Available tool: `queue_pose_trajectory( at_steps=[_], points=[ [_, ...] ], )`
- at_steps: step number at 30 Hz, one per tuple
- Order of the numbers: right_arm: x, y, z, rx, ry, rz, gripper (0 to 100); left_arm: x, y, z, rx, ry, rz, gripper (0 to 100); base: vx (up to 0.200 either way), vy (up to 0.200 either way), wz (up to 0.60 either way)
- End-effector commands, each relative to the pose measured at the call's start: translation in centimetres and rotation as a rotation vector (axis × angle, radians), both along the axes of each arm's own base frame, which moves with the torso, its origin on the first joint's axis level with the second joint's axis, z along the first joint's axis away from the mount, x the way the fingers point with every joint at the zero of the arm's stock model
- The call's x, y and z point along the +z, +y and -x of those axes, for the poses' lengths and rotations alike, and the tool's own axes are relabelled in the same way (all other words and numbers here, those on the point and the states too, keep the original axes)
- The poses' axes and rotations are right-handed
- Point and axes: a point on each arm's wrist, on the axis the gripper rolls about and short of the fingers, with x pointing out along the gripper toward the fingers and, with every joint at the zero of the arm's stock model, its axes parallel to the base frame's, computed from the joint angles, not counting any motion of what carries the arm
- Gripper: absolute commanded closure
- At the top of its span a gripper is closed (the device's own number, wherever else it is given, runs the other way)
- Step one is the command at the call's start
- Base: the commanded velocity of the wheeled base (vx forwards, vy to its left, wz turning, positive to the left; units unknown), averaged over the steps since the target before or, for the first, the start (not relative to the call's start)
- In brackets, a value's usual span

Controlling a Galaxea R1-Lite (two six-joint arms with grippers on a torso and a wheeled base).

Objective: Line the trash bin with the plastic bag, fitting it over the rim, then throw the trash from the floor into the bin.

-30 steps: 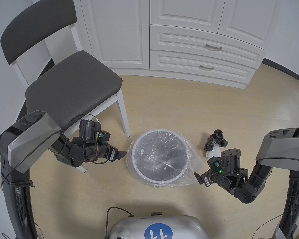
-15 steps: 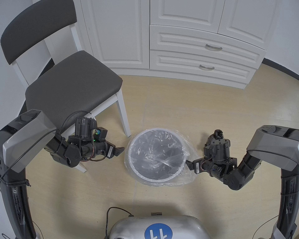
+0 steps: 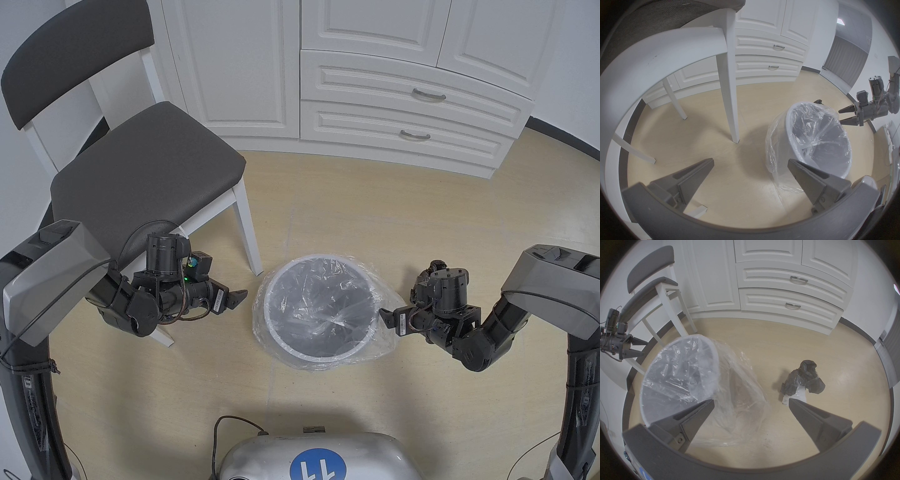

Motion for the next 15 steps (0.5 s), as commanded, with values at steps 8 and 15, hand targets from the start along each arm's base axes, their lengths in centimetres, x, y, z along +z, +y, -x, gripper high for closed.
queue_pose_trajectory(
  at_steps=[8, 15],
  points=[
    [-4.3, -0.7, -2.5, -0.033, 0.054, 0.012, 0, 0.0, 0.0, 0.0, 0.000, -0.001, 0.000, 0, 0.000, 0.000, 0.00],
    [-8.0, 0.3, -3.2, -0.035, 0.112, -0.039, 0, -0.1, -0.1, -0.1, -0.002, 0.002, 0.000, 0, 0.000, 0.000, 0.00]
  ],
)
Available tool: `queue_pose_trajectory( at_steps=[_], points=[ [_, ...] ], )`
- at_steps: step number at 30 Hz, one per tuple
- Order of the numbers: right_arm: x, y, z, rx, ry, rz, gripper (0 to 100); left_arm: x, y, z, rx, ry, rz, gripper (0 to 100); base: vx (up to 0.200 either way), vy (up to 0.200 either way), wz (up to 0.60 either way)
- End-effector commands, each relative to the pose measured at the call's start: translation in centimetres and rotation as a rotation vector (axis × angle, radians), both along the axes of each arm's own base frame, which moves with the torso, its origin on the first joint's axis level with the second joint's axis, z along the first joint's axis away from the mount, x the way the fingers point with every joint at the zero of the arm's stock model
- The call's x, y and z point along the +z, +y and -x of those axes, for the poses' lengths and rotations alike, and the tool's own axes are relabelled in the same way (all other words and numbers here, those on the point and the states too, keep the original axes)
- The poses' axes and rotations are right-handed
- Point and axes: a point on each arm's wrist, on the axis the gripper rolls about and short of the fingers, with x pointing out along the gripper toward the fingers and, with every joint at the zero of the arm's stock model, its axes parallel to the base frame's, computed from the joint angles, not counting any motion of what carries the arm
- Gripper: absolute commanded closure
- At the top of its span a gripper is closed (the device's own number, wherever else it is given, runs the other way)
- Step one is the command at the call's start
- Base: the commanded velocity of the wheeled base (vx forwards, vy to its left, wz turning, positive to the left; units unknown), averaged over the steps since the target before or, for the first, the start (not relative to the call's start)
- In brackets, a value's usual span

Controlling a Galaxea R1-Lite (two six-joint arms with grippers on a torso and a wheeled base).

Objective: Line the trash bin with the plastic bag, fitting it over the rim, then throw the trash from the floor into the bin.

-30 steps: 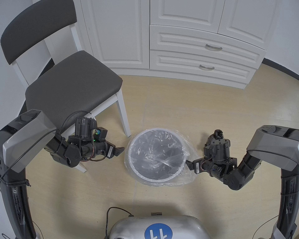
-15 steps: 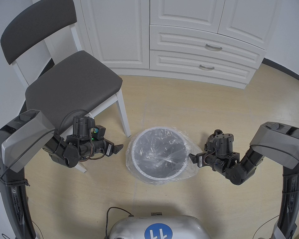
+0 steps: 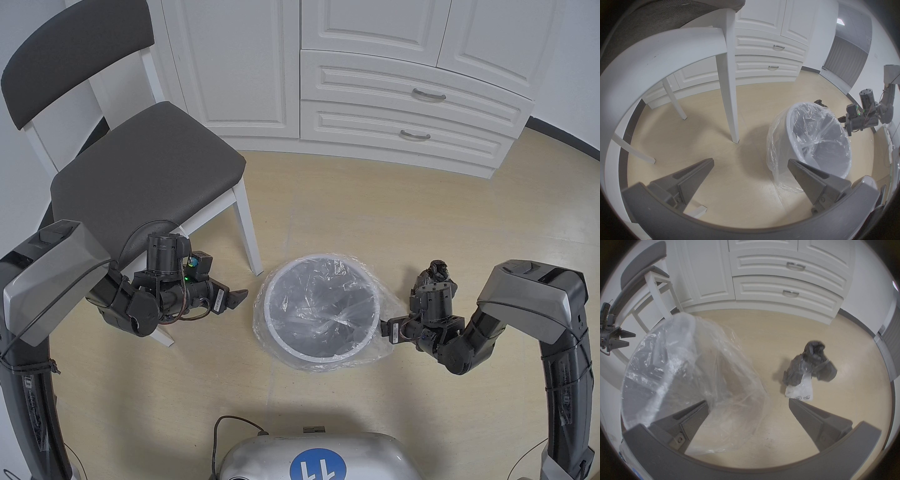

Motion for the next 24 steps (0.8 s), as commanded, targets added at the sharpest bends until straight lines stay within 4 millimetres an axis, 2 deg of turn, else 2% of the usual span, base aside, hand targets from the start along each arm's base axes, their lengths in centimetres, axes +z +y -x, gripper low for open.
queue_pose_trajectory(
  at_steps=[1, 7, 12, 13, 14, 16, 19, 24],
  points=[
    [-3.2, 0.7, -0.4, 0.004, 0.053, -0.010, 0, -0.2, 0.0, 0.0, -0.001, 0.005, -0.001, 0, 0.000, 0.000, 0.00],
    [-2.5, 0.8, -0.2, 0.011, 0.038, -0.019, 0, -0.3, -0.2, -0.1, -0.004, 0.005, -0.001, 0, 0.000, 0.000, 0.00],
    [1.8, 0.7, 1.4, 0.026, -0.010, -0.025, 0, -0.3, -0.2, -0.1, -0.003, 0.007, 0.000, 0, 0.000, 0.000, 0.00],
    [1.8, 0.7, 1.4, 0.026, -0.010, -0.025, 0, -0.4, -0.2, -0.1, -0.004, 0.006, -0.001, 0, 0.000, 0.000, 0.00],
    [3.4, 0.9, 2.5, 0.042, -0.026, -0.016, 0, -0.4, -0.2, -0.1, -0.004, 0.006, -0.001, 0, 0.000, 0.000, 0.00],
    [4.7, 0.9, 3.6, 0.065, -0.042, 0.014, 0, -0.4, -0.3, -0.1, -0.005, 0.005, 0.000, 0, 0.000, 0.000, 0.00],
    [6.0, 0.9, 5.2, 0.103, -0.056, 0.063, 0, -0.3, -0.3, -0.1, -0.007, 0.005, 0.000, 0, 0.000, 0.000, 0.00],
    [6.6, 1.0, 6.9, 0.130, -0.055, 0.122, 0, -0.4, -0.4, -0.1, -0.008, 0.005, 0.000, 0, 0.000, 0.000, 0.00]
  ],
)
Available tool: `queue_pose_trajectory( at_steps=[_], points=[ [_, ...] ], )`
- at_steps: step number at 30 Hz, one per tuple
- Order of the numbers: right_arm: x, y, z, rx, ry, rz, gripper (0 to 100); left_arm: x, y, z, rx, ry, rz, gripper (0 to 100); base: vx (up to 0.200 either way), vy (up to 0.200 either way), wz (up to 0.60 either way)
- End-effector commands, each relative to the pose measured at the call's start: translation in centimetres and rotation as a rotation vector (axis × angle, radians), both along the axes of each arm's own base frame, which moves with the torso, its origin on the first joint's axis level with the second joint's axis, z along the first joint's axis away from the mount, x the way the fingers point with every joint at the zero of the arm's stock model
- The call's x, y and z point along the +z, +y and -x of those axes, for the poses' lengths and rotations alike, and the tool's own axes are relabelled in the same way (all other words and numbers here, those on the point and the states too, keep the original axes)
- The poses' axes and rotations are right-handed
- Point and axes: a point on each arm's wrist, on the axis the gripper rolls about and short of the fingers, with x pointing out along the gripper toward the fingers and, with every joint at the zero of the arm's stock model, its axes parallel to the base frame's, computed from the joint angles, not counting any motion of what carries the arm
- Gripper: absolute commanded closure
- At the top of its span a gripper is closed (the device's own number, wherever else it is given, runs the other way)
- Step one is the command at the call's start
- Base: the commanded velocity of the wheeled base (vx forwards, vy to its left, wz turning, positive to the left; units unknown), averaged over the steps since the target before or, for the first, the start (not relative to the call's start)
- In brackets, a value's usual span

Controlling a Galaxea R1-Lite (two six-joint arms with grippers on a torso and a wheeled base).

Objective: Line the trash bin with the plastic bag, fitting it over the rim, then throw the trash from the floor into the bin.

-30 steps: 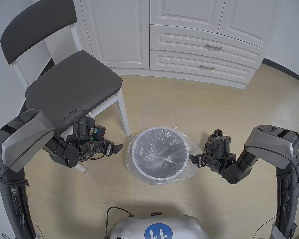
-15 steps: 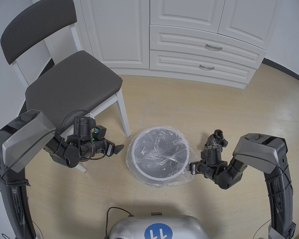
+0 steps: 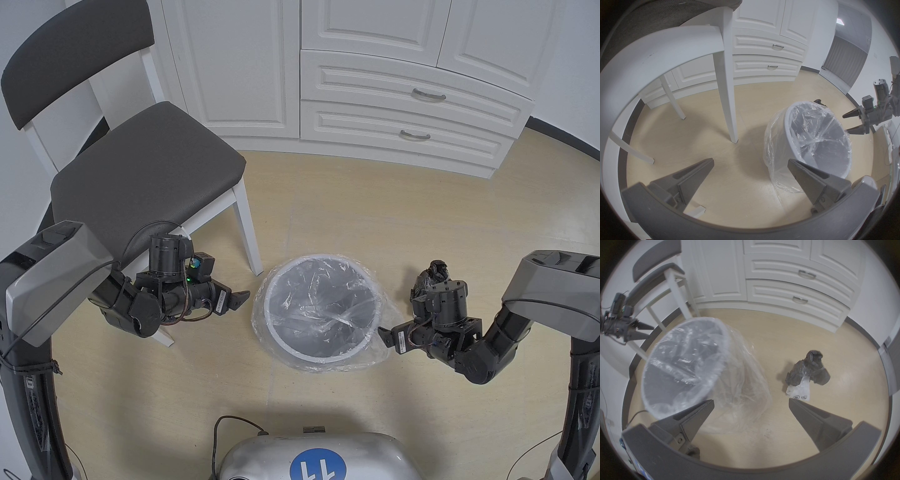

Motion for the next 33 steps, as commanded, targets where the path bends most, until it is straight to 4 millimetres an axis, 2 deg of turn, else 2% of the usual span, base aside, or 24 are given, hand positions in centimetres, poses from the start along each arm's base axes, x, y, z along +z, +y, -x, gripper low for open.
queue_pose_trajectory(
  at_steps=[1, 4, 7, 8, 9, 13, 18, 20, 21, 24, 27, 30, 33],
  points=[
    [2.6, 0.1, 1.9, 0.021, -0.045, 0.023, 0, -0.2, -0.2, 0.0, -0.003, 0.004, 0.001, 0, 0.000, 0.000, 0.00],
    [2.5, 0.1, 1.9, 0.017, -0.047, 0.035, 0, -0.7, -0.2, -0.2, 0.002, 0.012, -0.003, 0, 0.000, 0.000, 0.00],
    [2.7, 0.1, 1.9, 0.014, -0.053, 0.035, 0, -3.1, -0.4, -1.4, 0.002, 0.044, -0.013, 0, 0.000, 0.000, 0.00],
    [2.7, 0.1, 1.9, 0.014, -0.053, 0.035, 0, -3.1, -0.4, -1.4, 0.002, 0.044, -0.013, 0, 0.000, 0.000, 0.00],
    [2.8, 0.1, 1.9, 0.014, -0.057, 0.033, 0, -4.8, -0.7, -2.2, -0.006, 0.063, -0.014, 0, 0.000, 0.000, 0.00],
    [3.4, 0.1, 1.6, 0.010, -0.080, 0.022, 0, -7.8, -1.1, -3.2, -0.009, 0.100, -0.020, 0, 0.000, 0.000, 0.00],
    [4.3, 0.2, 1.3, 0.003, -0.121, 0.000, 0, -10.5, -2.7, -4.7, 0.000, 0.095, 0.009, 0, 0.000, 0.000, 0.00],
    [4.3, 0.2, 1.3, 0.003, -0.121, 0.000, 0, -10.5, -2.7, -4.7, 0.000, 0.095, 0.009, 0, 0.000, 0.000, 0.00],
    [5.1, -0.1, 1.2, -0.007, -0.166, -0.018, 0, -11.6, -3.5, -6.6, 0.026, 0.059, 0.062, 0, 0.000, 0.000, 0.00],
    [6.1, -0.5, 1.4, -0.015, -0.191, -0.026, 0, -12.6, -4.7, -7.8, 0.065, 0.050, 0.112, 0, 0.000, 0.000, 0.00],
    [6.8, -0.8, 1.6, -0.020, -0.206, -0.032, 0, -13.2, -4.9, -8.5, 0.089, 0.028, 0.107, 0, 0.000, 0.000, 0.00],
    [8.1, -1.1, 2.0, -0.024, -0.233, -0.041, 0, -12.7, -4.9, -8.8, 0.120, 0.006, 0.104, 0, 0.000, 0.000, 0.00],
    [9.6, -1.8, 2.8, -0.031, -0.260, -0.050, 0, -11.2, -4.0, -8.1, 0.154, 0.009, 0.095, 0, 0.000, 0.000, 0.00]
  ],
)
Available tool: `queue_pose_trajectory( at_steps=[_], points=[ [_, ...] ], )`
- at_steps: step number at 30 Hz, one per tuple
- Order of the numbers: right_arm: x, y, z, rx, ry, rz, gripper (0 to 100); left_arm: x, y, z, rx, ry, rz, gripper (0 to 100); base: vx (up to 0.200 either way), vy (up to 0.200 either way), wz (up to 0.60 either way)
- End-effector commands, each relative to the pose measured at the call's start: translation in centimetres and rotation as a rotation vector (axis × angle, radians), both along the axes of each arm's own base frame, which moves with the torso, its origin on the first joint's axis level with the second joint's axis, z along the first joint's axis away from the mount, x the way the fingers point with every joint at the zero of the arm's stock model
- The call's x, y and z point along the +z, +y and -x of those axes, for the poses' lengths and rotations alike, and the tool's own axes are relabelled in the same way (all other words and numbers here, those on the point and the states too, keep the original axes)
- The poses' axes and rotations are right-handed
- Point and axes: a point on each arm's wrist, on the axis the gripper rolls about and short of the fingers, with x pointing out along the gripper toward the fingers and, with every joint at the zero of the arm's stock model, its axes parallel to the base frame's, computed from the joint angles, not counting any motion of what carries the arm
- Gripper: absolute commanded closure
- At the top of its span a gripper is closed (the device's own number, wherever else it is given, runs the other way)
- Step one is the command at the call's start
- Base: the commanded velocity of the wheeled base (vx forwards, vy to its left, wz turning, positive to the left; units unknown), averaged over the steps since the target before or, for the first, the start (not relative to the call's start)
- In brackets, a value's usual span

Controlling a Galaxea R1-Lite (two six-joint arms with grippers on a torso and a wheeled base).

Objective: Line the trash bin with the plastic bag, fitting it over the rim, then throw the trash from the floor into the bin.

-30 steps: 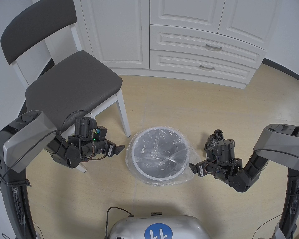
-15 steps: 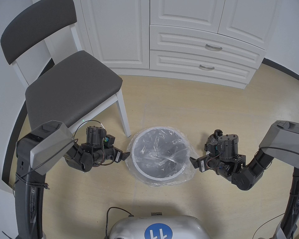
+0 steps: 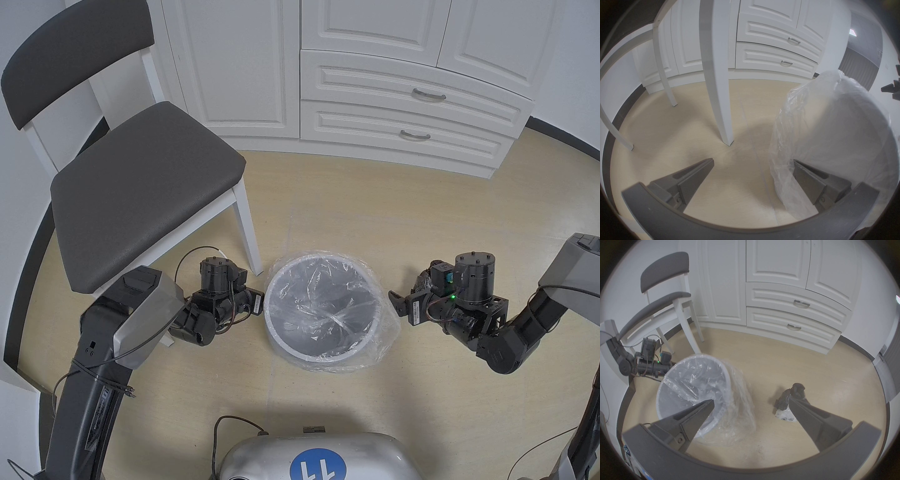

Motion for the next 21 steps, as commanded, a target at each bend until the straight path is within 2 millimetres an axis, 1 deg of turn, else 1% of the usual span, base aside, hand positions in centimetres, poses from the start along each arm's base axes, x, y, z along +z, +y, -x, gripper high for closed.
queue_pose_trajectory(
  at_steps=[1, 2, 3, 4, 5, 6, 7, 8, 9, 10, 11, 12, 14, 16, 17, 18, 21],
  points=[
    [3.4, -1.2, 1.3, -0.014, -0.077, -0.029, 0, -1.3, 0.8, 1.0, 0.053, 0.054, -0.015, 0, 0.000, 0.000, 0.00],
    [3.9, -1.6, 1.6, -0.021, -0.090, -0.029, 0, -0.3, 1.3, 2.1, 0.057, 0.075, -0.020, 0, 0.000, 0.000, 0.00],
    [4.2, -1.8, 1.8, -0.022, -0.096, -0.028, 0, 0.3, 1.5, 2.8, 0.056, 0.082, -0.023, 0, 0.000, 0.000, 0.00],
    [4.4, -1.9, 1.8, -0.025, -0.100, -0.029, 0, 0.6, 1.6, 3.2, 0.054, 0.088, -0.024, 0, 0.000, 0.000, 0.00],
    [4.9, -2.3, 2.1, -0.032, -0.112, -0.031, 0, 1.8, 1.9, 4.3, 0.051, 0.090, -0.024, 0, 0.000, 0.000, 0.00],
    [5.2, -2.4, 2.4, -0.034, -0.119, -0.036, 0, 2.4, 2.0, 5.2, 0.047, 0.092, -0.024, 0, 0.000, 0.000, 0.00],
    [5.4, -2.5, 2.5, -0.034, -0.122, -0.035, 0, 2.5, 2.0, 5.4, 0.048, 0.090, -0.024, 0, 0.000, 0.000, 0.00],
    [6.0, -2.8, 3.1, -0.037, -0.133, -0.041, 0, 3.3, 2.2, 6.7, 0.044, 0.081, -0.021, 0, 0.000, 0.000, 0.00],
    [6.2, -2.9, 3.3, -0.037, -0.133, -0.041, 0, 3.5, 2.2, 7.0, 0.041, 0.078, -0.022, 0, 0.000, 0.000, 0.00],
    [6.7, -3.3, 4.2, -0.040, -0.136, -0.042, 0, 4.3, 2.4, 8.2, 0.039, 0.064, -0.020, 0, 0.000, 0.000, 0.00],
    [6.8, -3.3, 4.2, -0.040, -0.137, -0.043, 0, 4.3, 2.4, 8.3, 0.039, 0.064, -0.020, 0, 0.000, 0.000, 0.00],
    [7.2, -4.0, 5.1, -0.051, -0.134, -0.044, 0, 5.1, 2.7, 9.5, 0.036, 0.049, -0.015, 0, 0.000, 0.000, 0.00],
    [7.5, -4.6, 5.8, -0.063, -0.133, -0.045, 0, 6.3, 3.0, 10.7, 0.035, 0.036, -0.013, 0, 0.000, 0.000, 0.00],
    [8.0, -5.6, 6.3, -0.092, -0.146, -0.048, 0, 8.2, 3.2, 12.4, 0.025, 0.019, -0.010, 0, 0.000, 0.000, 0.00],
    [8.0, -5.8, 6.4, -0.100, -0.147, -0.047, 0, 8.8, 3.1, 12.8, 0.020, 0.011, -0.007, 0, 0.000, 0.000, 0.00],
    [8.3, -6.4, 6.5, -0.118, -0.154, -0.049, 0, 10.1, 3.1, 13.9, 0.010, -0.006, -0.005, 0, 0.000, 0.000, 0.00],
    [8.4, -7.4, 7.2, -0.148, -0.158, -0.046, 0, 12.9, 2.4, 16.1, -0.023, -0.050, 0.008, 0, 0.000, 0.000, 0.00]
  ],
)
